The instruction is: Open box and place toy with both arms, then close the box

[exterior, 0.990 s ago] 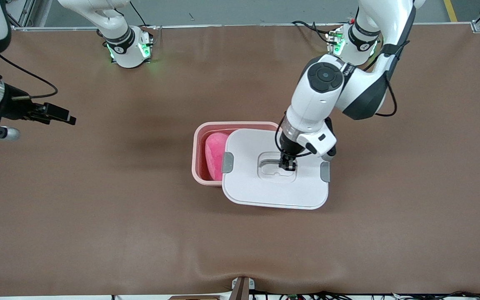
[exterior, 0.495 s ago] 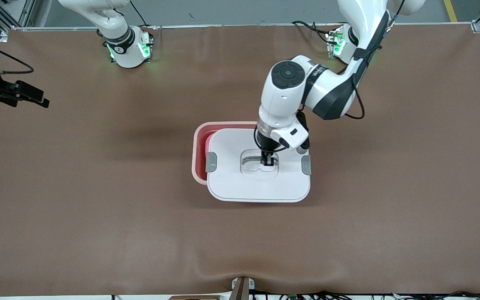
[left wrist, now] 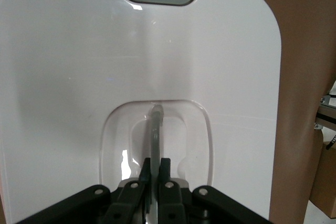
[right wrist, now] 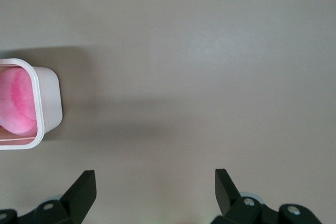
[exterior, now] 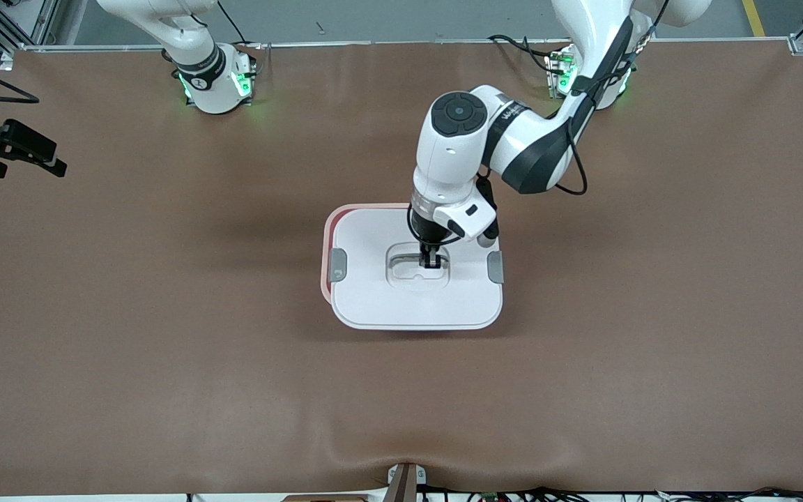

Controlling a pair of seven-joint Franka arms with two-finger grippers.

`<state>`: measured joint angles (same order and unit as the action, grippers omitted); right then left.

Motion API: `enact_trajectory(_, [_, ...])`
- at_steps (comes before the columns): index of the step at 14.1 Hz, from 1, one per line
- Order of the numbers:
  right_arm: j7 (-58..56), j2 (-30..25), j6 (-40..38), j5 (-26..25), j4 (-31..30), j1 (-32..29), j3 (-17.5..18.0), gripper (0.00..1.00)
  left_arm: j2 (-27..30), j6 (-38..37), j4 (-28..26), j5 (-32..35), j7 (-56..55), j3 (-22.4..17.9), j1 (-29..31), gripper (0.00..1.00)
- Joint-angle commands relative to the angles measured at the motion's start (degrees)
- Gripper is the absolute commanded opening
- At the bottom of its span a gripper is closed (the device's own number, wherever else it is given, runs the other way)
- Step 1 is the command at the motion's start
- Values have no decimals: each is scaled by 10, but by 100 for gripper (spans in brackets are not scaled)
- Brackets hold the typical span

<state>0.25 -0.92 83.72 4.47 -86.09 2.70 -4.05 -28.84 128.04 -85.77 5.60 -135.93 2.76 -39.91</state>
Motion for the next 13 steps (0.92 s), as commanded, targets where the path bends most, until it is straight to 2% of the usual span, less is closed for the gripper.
enact_trajectory(1, [-3,16,-31,8,30,1,-1,100,-7,-5,15,14,-21,-7,-14,0])
enact_trajectory(6, [-5,13,-80,-5,31,-5,-5,100,-15,-5,15,78,-96,-6,-34,0])
enact_trajectory(13, [-5,16,-74,-12,27,-3,-3,100,-28,-4,14,79,-116,-4,-49,0])
